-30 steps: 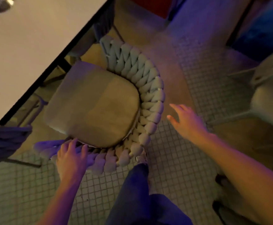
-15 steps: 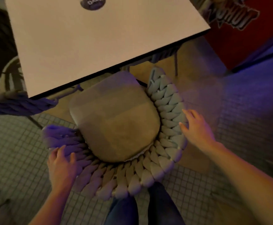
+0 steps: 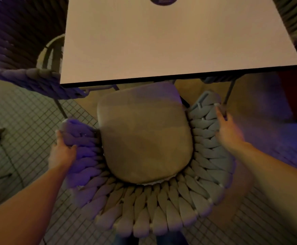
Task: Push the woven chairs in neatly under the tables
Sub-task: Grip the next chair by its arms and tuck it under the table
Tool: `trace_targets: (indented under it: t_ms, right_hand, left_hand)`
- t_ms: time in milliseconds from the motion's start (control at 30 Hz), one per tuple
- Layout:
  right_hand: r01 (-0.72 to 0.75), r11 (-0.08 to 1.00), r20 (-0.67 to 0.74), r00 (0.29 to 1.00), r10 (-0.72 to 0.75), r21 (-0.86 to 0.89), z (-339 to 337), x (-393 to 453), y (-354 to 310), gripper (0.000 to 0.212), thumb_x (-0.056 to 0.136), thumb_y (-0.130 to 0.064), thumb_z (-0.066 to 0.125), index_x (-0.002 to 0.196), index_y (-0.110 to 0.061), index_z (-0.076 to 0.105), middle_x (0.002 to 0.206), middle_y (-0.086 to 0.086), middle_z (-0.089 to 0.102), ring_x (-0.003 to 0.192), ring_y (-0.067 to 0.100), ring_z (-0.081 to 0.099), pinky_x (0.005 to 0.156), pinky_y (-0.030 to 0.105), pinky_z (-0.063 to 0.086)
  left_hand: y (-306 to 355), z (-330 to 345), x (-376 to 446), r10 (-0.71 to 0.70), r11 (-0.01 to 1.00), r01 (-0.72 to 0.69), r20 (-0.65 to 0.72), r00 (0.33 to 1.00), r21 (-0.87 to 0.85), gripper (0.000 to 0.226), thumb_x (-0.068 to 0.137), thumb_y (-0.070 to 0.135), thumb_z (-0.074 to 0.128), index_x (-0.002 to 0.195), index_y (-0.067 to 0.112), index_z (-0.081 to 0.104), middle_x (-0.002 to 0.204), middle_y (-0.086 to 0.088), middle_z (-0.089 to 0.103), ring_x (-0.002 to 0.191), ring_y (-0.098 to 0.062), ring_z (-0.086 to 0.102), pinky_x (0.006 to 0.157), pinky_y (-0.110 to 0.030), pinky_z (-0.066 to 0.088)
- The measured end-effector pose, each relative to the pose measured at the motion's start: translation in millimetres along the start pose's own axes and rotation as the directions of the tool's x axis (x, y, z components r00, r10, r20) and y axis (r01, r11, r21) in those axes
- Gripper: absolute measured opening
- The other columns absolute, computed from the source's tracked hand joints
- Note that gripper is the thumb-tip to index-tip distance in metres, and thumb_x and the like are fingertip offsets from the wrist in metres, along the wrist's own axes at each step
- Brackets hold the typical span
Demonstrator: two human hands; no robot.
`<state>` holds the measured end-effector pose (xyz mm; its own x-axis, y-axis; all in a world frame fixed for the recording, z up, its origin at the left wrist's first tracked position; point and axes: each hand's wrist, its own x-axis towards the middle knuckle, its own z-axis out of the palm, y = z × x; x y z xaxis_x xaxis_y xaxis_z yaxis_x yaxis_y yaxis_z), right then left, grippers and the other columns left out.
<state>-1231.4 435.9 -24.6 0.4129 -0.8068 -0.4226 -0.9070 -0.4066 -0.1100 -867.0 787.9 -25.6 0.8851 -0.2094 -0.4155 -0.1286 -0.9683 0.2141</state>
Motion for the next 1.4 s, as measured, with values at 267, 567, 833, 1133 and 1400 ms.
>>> trace_targets:
  t_ms: [267,567,833,1133,1400]
  right_hand:
    - [0.016,0.993,-0.096,0.995,-0.005,0.114,14.5,-0.4,3.9,0.078,0.094,-0.014,0.042,0.151,-0.045,-0.001,0.149,0.012,0.034,0.100,0.044,0.057,0.076,0.039,0.044]
    - [-0.044,0.991,-0.101,0.993,0.056,0.124,28.4,-65.7,53.7,0.097,0.088,-0.005,0.059,0.152,-0.041,-0.004,0.145,0.016,0.034,0.087,0.042,0.062,0.075,0.047,0.054]
    - [-0.074,0.995,-0.123,0.989,0.082,0.065,23.4,-57.8,82.6,0.097,0.085,-0.004,0.062,0.153,-0.038,0.003,0.147,0.017,0.035,0.084,0.042,0.063,0.069,0.045,0.050]
    - [-0.060,0.997,-0.150,0.986,0.066,0.047,6.6,-18.3,112.8,0.103,0.082,-0.005,0.066,0.151,-0.044,0.000,0.142,0.021,0.039,0.072,0.037,0.059,0.064,0.038,0.045]
    - [-0.035,0.999,-0.154,0.987,0.039,0.032,0.7,-3.6,129.5,0.104,0.082,-0.005,0.066,0.151,-0.044,-0.001,0.143,0.020,0.039,0.069,0.037,0.059,0.058,0.036,0.046]
  left_hand:
    - [-13.9,7.1,1.0,-0.001,1.000,0.000,-0.024,1.000,-0.019,0.077,0.091,0.031,0.050,0.152,0.030,0.002,0.117,-0.032,0.060,0.103,-0.049,0.058,0.084,-0.049,0.044]
    - [13.1,19.0,-20.6,0.094,0.995,-0.095,0.047,0.994,0.009,0.077,0.092,0.031,0.048,0.152,0.033,-0.001,0.113,-0.023,0.064,0.100,-0.045,0.060,0.083,-0.050,0.044]
    - [26.3,32.0,-40.1,0.128,0.992,-0.127,0.046,0.991,-0.025,0.077,0.092,0.031,0.048,0.152,0.032,-0.001,0.101,-0.020,0.066,0.089,-0.040,0.061,0.075,-0.046,0.047]
    - [65.5,43.3,-40.2,0.160,0.985,-0.156,0.048,0.986,-0.077,0.078,0.093,0.032,0.047,0.152,0.029,-0.003,0.101,-0.019,0.067,0.092,-0.041,0.061,0.076,-0.044,0.044]
    - [73.2,49.1,-56.7,0.160,0.981,-0.155,0.037,0.986,-0.112,0.079,0.092,0.030,0.049,0.153,0.028,-0.001,0.089,-0.014,0.068,0.086,-0.037,0.062,0.070,-0.040,0.042]
